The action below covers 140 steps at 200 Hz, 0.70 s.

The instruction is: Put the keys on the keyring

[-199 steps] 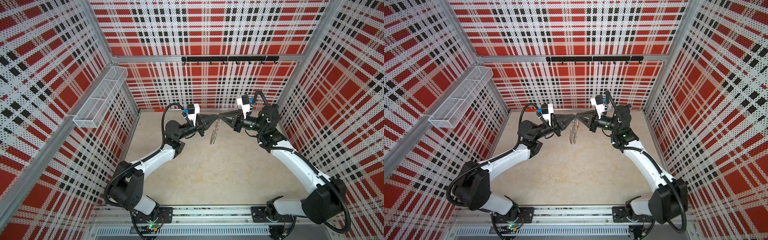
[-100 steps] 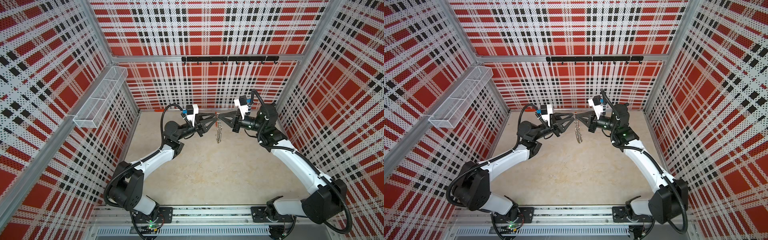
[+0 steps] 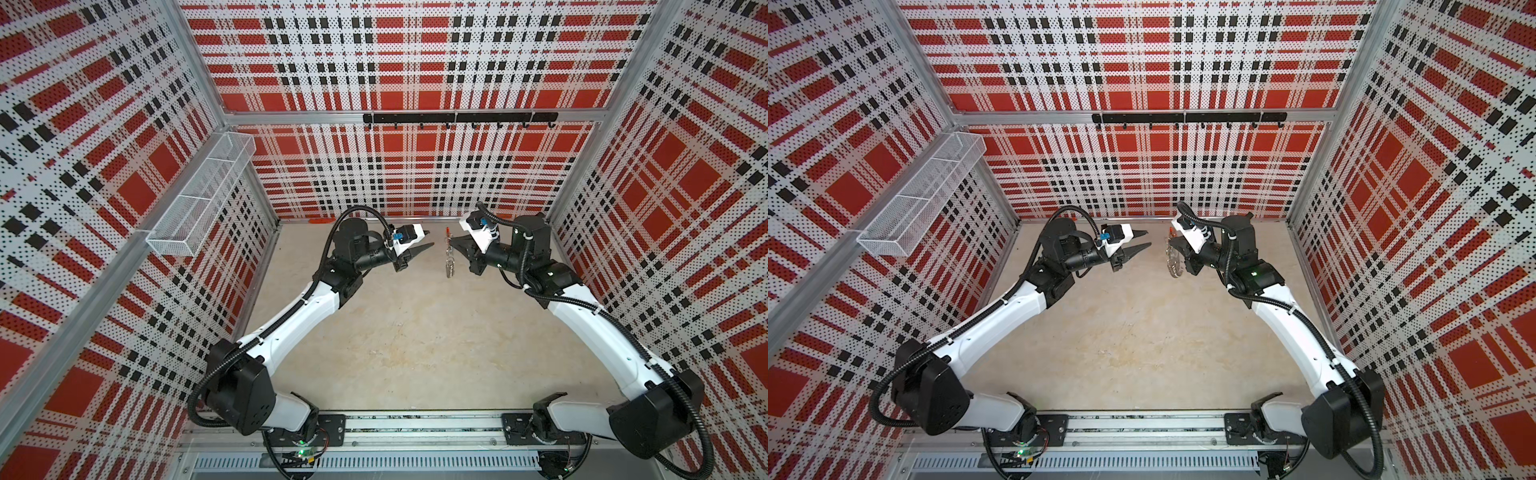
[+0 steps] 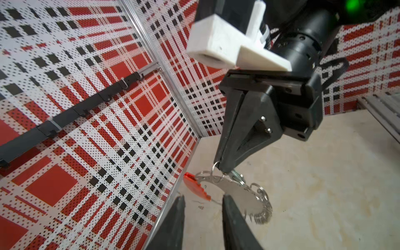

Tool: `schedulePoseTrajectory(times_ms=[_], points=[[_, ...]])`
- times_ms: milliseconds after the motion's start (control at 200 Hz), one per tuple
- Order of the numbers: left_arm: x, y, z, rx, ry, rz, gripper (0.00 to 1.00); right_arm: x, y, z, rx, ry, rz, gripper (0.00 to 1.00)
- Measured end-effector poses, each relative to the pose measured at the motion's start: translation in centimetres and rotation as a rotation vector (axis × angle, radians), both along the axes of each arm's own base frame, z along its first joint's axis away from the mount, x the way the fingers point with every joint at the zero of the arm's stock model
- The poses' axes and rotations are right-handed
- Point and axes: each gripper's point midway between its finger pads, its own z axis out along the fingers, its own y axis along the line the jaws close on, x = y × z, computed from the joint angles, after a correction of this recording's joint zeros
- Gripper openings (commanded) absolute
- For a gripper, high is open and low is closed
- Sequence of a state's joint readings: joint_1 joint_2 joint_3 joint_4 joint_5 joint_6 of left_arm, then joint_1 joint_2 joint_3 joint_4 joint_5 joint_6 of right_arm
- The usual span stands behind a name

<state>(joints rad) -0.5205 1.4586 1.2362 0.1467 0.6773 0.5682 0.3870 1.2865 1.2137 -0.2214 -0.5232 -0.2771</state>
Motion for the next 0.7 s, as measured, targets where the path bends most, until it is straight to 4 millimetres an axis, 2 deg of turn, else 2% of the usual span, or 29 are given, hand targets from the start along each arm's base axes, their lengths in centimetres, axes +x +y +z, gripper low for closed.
schedulePoseTrajectory(times_ms=[251, 541, 702], points=[[-0.1, -1.1, -2.8, 0.082, 0.057, -0.047, 0.30, -0.9, 1.0, -0.2, -0.022, -0.018, 0.049, 0.00], [0.0, -1.5, -1.8, 0.085, 0.040, -0.065, 0.24, -1.4, 1.6, -0.3, -0.036, -0.030, 0.072, 0.00], [-0.1, -1.5, -1.8, 0.092, 0.037, -0.074, 0.22, -1.5, 1.7, -0.3, -0.039, -0.034, 0.077, 0.00]])
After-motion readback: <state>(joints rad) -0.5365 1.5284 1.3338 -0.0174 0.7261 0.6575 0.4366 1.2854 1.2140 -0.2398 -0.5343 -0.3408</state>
